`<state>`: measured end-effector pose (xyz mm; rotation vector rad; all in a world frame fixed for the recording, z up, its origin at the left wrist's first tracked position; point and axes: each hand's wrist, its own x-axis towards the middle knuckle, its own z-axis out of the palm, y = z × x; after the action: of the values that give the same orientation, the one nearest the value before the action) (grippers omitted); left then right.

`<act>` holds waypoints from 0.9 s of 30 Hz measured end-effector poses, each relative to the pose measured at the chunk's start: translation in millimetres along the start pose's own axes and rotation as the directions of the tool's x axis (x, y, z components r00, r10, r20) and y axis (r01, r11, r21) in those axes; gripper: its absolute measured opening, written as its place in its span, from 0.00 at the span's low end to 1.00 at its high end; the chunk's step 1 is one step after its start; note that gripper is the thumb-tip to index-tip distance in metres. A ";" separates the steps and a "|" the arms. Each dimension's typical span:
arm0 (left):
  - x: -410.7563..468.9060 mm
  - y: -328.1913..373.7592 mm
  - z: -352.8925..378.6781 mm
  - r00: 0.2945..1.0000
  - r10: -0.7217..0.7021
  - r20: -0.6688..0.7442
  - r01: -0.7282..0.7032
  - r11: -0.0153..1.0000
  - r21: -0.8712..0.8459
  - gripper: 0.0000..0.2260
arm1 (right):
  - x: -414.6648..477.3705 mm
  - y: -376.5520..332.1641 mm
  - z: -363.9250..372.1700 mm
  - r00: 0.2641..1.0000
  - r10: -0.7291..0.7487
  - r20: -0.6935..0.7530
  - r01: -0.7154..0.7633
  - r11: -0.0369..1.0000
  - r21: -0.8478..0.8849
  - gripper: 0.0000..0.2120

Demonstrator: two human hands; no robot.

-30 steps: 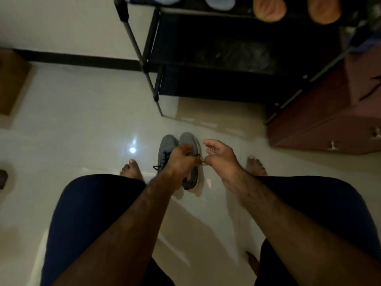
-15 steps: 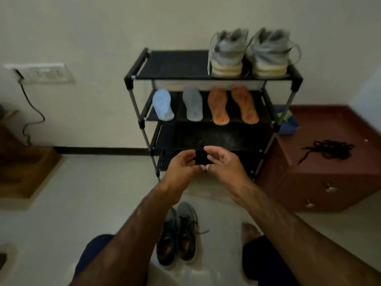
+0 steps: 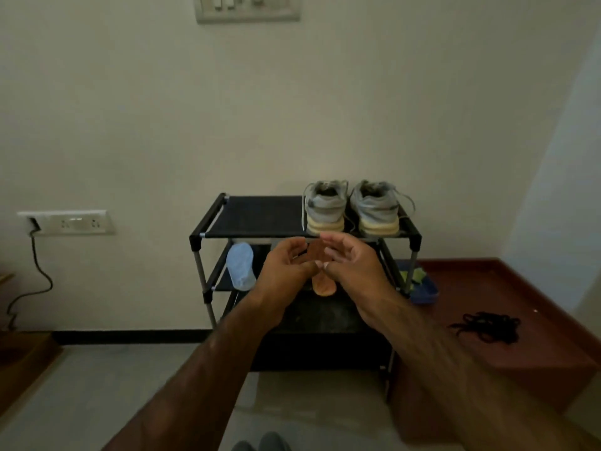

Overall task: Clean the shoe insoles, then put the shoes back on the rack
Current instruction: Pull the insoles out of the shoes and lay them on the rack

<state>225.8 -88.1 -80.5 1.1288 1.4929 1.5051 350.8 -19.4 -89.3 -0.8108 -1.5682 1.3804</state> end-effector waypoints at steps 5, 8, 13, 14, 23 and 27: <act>39.7 27.4 11.3 0.998 0.054 -0.027 -0.052 0.998 0.043 0.21 | 35.2 -31.7 -8.1 0.997 -0.058 -0.049 0.059 0.998 0.024 0.25; 62.5 41.7 16.6 0.995 0.098 -0.033 -0.095 0.993 0.070 0.23 | 57.1 -44.8 -11.3 0.994 -0.088 -0.058 0.086 0.996 -0.030 0.25; 102.1 57.1 19.1 0.992 0.120 -0.048 -0.116 0.990 0.082 0.17 | 93.0 -57.0 -16.8 0.992 -0.110 -0.066 0.105 0.991 -0.082 0.19; 111.0 58.5 18.9 0.990 0.126 -0.055 -0.121 0.988 0.094 0.15 | 101.5 -57.6 -17.7 0.992 -0.101 -0.081 0.094 0.992 -0.090 0.18; 170.8 51.4 26.2 0.992 0.061 -0.108 -0.044 0.987 0.155 0.08 | 169.4 -42.8 -8.2 0.980 -0.014 -0.199 -0.041 0.963 -0.266 0.18; 191.5 37.2 27.9 0.985 0.035 -0.169 -0.004 0.983 0.185 0.12 | 184.7 -29.0 4.8 0.975 -0.022 -0.221 -0.056 0.938 -0.342 0.20</act>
<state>187.0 97.6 -27.2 1.1459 1.7736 1.5343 273.0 138.6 -26.3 -1.1519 -1.6500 0.9938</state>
